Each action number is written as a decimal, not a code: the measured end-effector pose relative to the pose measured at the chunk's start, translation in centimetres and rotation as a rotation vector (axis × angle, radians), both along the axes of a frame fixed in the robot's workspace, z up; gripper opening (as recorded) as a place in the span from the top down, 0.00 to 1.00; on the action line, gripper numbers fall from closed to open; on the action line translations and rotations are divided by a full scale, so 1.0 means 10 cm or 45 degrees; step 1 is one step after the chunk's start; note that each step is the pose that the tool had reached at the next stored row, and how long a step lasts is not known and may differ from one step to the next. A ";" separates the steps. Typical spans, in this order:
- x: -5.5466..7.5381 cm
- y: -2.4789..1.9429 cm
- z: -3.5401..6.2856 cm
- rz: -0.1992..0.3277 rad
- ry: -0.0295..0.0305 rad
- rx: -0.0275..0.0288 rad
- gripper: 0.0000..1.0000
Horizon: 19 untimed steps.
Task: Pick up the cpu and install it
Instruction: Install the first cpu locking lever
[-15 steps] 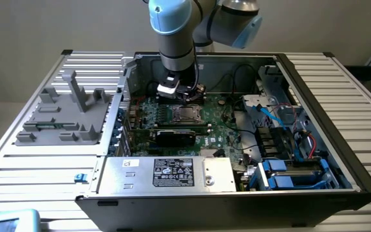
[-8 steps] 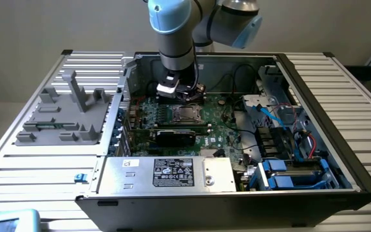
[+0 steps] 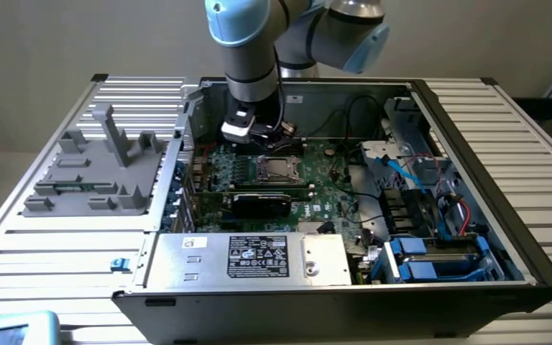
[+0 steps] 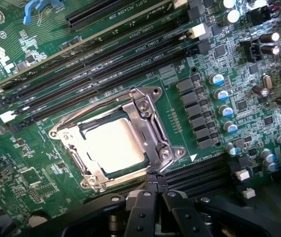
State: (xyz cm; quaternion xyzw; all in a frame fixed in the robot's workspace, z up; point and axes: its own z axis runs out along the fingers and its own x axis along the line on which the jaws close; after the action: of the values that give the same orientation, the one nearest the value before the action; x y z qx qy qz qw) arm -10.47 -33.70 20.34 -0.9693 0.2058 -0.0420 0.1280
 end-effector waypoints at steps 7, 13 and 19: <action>-0.05 0.036 0.000 0.000 -0.0002 0.0001 0.89; -0.05 0.062 -0.001 0.000 -0.0008 0.0002 0.89; -0.05 0.063 0.000 -0.002 -0.0010 -0.0001 0.89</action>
State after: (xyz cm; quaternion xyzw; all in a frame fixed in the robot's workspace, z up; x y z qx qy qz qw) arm -11.01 -33.07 20.34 -0.9691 0.2063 -0.0425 0.1280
